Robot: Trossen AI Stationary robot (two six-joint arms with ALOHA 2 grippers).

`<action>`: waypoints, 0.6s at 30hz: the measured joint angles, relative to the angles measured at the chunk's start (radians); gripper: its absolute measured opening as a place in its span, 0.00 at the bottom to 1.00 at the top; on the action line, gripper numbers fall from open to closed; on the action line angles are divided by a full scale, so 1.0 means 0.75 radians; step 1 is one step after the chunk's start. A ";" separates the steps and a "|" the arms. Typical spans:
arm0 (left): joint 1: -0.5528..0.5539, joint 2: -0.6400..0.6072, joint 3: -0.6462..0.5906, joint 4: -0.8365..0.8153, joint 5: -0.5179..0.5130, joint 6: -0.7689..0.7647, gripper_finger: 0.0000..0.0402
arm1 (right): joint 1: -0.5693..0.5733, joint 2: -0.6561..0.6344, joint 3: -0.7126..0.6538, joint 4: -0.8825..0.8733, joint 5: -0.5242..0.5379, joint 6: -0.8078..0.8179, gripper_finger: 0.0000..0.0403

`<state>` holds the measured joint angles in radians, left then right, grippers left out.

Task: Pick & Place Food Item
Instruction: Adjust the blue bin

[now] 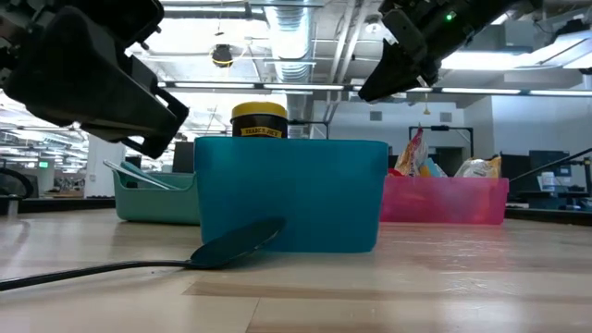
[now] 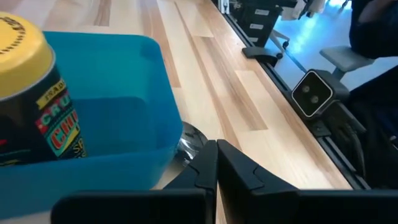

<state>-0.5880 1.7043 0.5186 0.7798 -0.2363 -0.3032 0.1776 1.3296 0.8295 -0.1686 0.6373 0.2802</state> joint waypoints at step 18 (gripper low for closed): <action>0.001 0.015 0.008 -0.002 -0.042 -0.171 0.00 | 0.000 0.000 0.000 0.006 0.000 0.000 0.23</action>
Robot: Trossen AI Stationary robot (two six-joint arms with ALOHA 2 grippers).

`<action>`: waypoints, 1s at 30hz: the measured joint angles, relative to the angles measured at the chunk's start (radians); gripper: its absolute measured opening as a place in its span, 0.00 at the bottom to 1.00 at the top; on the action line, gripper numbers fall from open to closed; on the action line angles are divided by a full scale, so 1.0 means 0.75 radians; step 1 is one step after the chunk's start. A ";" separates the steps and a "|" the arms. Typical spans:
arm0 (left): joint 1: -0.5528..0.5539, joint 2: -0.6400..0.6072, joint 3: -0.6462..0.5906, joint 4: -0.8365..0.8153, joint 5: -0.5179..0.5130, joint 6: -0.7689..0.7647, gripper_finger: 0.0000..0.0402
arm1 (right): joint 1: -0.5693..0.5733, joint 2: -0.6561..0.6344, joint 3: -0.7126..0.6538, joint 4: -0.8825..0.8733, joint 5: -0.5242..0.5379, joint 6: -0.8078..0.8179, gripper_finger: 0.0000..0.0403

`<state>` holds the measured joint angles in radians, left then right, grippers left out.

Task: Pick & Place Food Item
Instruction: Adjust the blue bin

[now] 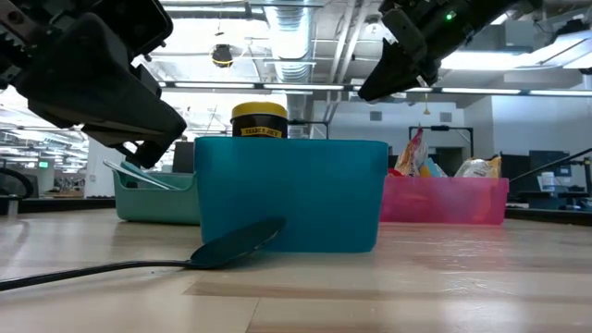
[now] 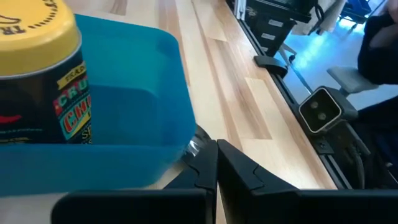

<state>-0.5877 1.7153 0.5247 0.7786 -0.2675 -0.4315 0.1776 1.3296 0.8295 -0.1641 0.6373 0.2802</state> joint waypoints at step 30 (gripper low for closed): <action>0.056 0.004 0.123 -0.275 -0.121 -0.081 0.00 | 0.000 0.000 0.000 0.000 0.000 0.011 0.23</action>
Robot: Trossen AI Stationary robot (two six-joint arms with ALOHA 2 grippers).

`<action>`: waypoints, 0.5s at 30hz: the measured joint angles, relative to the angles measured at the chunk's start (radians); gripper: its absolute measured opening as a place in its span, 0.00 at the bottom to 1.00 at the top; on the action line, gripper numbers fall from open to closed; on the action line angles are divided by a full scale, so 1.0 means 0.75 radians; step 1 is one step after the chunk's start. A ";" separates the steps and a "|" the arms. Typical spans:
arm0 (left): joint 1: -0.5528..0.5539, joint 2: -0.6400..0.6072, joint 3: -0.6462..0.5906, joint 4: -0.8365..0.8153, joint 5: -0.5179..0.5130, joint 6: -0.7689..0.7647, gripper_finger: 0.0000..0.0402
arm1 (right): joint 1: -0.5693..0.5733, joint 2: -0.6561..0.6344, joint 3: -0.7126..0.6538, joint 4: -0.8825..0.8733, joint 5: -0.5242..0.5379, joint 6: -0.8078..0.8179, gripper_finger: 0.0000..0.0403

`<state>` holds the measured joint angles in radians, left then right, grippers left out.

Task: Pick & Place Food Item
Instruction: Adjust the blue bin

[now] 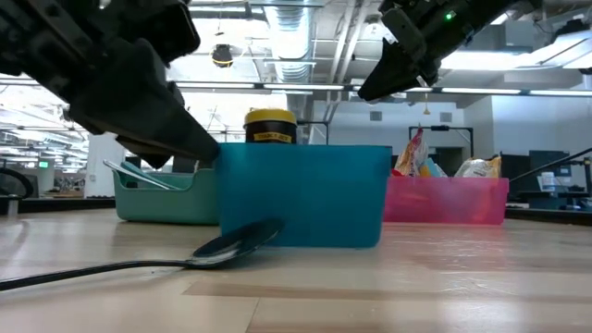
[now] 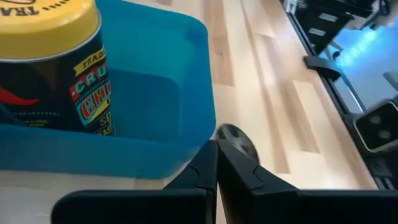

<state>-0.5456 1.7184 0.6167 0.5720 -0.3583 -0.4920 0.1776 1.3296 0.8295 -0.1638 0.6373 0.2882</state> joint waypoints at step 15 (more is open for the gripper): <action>0.131 0.000 0.000 -0.024 -0.004 -0.009 0.00 | 0.000 0.000 0.000 0.000 0.000 0.000 0.23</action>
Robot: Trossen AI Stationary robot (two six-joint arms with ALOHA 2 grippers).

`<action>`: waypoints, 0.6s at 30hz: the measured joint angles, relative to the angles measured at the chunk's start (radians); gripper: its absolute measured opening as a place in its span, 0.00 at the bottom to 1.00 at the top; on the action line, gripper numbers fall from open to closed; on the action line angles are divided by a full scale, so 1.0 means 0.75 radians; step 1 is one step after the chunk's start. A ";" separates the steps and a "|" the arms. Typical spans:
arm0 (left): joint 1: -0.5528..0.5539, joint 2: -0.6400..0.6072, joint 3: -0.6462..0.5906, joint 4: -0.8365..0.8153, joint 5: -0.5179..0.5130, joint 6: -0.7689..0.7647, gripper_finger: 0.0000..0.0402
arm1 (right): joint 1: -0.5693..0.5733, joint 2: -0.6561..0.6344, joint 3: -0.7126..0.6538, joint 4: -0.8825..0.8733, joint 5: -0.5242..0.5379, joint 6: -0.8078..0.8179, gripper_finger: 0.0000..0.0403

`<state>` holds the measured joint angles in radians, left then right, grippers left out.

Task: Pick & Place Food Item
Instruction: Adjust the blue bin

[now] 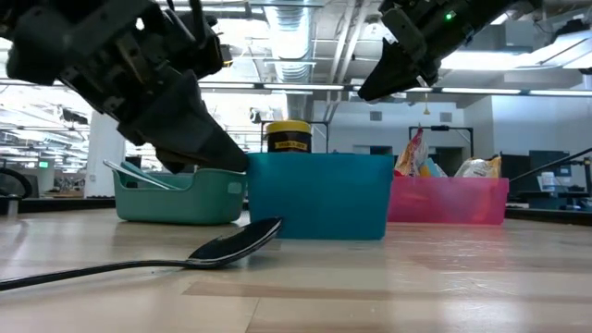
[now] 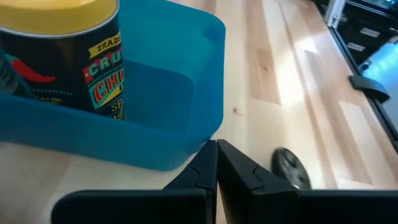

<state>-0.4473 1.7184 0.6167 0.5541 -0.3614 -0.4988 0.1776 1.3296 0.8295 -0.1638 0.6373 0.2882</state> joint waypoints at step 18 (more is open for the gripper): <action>0.080 0.000 0.000 0.003 0.004 0.000 0.00 | -0.001 0.000 0.000 -0.001 0.000 -0.001 0.23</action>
<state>-0.3870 1.7184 0.6167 0.5561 -0.3581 -0.4988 0.1768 1.3296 0.8295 -0.1642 0.6373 0.2874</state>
